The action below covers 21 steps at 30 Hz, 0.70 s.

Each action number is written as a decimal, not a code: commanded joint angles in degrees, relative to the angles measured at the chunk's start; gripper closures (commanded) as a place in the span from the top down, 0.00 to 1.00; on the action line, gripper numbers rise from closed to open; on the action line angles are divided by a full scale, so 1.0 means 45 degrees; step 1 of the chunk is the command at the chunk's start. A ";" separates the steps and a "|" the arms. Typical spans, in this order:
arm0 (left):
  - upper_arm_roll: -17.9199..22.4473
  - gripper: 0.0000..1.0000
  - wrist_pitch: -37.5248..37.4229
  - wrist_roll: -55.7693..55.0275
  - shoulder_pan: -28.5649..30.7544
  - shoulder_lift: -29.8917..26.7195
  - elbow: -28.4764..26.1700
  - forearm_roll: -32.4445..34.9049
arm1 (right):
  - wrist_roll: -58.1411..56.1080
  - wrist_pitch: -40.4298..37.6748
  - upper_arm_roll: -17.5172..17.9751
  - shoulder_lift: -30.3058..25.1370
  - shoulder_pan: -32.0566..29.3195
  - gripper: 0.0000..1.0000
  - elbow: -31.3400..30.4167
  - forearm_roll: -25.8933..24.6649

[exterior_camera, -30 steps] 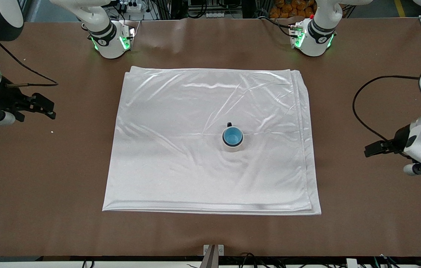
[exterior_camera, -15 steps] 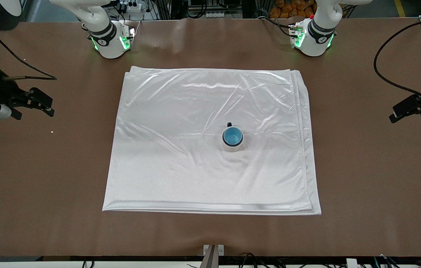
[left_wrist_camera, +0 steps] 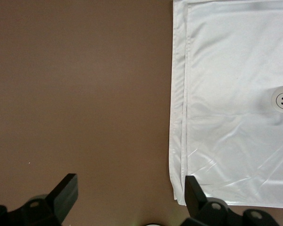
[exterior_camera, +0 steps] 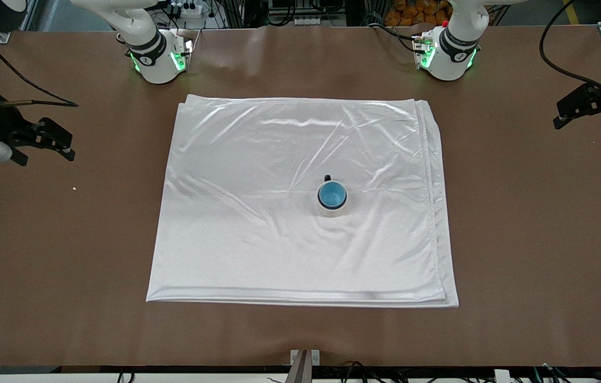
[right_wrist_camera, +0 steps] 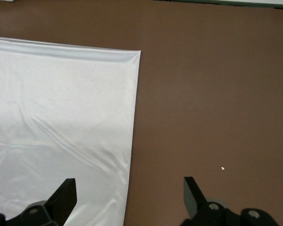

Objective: Place blue cup into white mug on cloth

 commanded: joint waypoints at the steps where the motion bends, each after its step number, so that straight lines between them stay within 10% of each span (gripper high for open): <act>1: -0.0194 1.00 -0.0157 0.0329 0.0077 -0.0254 -0.0138 0.0457 | -0.0173 -0.0210 -0.0031 -0.0138 -0.0038 1.00 0.0025 0.0144; 21: -0.0194 1.00 -0.0137 0.0329 0.0135 -0.0235 -0.0118 0.0261 | -0.0173 -0.0210 -0.0051 -0.0138 -0.0019 1.00 0.0025 0.0144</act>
